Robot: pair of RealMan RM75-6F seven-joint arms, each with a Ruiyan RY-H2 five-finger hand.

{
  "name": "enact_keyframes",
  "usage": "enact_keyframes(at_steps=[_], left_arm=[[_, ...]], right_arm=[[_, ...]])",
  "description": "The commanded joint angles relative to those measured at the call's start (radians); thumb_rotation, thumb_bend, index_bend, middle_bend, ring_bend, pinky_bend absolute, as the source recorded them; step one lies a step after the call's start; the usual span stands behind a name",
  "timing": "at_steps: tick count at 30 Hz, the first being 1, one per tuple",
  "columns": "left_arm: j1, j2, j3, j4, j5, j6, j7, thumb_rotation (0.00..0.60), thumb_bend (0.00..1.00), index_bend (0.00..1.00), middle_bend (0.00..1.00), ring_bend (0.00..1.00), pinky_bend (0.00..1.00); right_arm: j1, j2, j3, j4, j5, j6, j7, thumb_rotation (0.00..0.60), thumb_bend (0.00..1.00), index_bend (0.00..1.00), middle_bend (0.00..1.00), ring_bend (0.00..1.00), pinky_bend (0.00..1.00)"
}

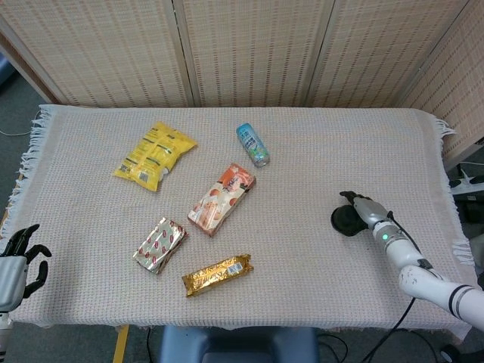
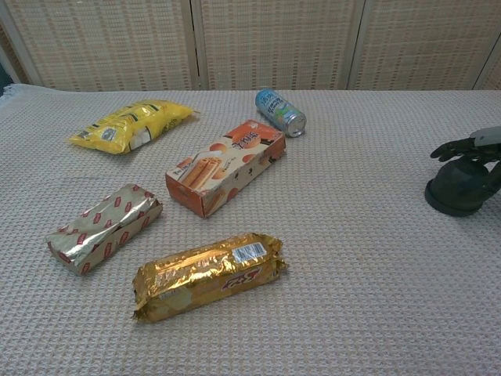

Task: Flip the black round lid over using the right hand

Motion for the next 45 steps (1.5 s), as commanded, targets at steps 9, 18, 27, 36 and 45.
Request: enact_keyframes(at_steps=[9,18,27,36,45], left_arm=[[0.000,0.003,-0.003,-0.002,-0.005,-0.003,-0.003,0.600,0.53,0.48,0.10,0.10,0.53],[0.002,0.005,-0.005,-0.003,-0.007,0.001,-0.009,0.600,0.53,0.48,0.10,0.10,0.53],[0.004,0.007,-0.008,-0.004,-0.011,0.005,-0.018,0.600,0.53,0.48,0.10,0.10,0.53],[0.004,0.008,-0.006,-0.004,-0.007,0.004,-0.020,0.600,0.53,0.48,0.10,0.10,0.53],[0.001,0.007,-0.002,-0.006,-0.005,-0.005,-0.013,0.600,0.53,0.48,0.10,0.10,0.53]], right_arm=[[0.032,-0.039,-0.048,0.027,-0.012,0.026,0.018,0.600,0.15,0.04,0.07,0.05,0.18],[0.015,-0.069,-0.061,0.022,-0.058,0.139,0.014,0.600,0.15,0.23,0.24,0.28,0.38],[0.001,-0.117,-0.081,0.060,-0.039,0.258,-0.070,0.600,0.16,0.43,0.39,0.47,0.58],[-0.031,-0.164,-0.059,0.071,-0.056,0.393,-0.111,0.600,0.29,0.65,0.54,0.67,0.78],[-0.158,-0.194,-0.029,0.071,-0.595,0.748,0.349,0.600,0.29,0.69,0.56,0.69,0.80]])
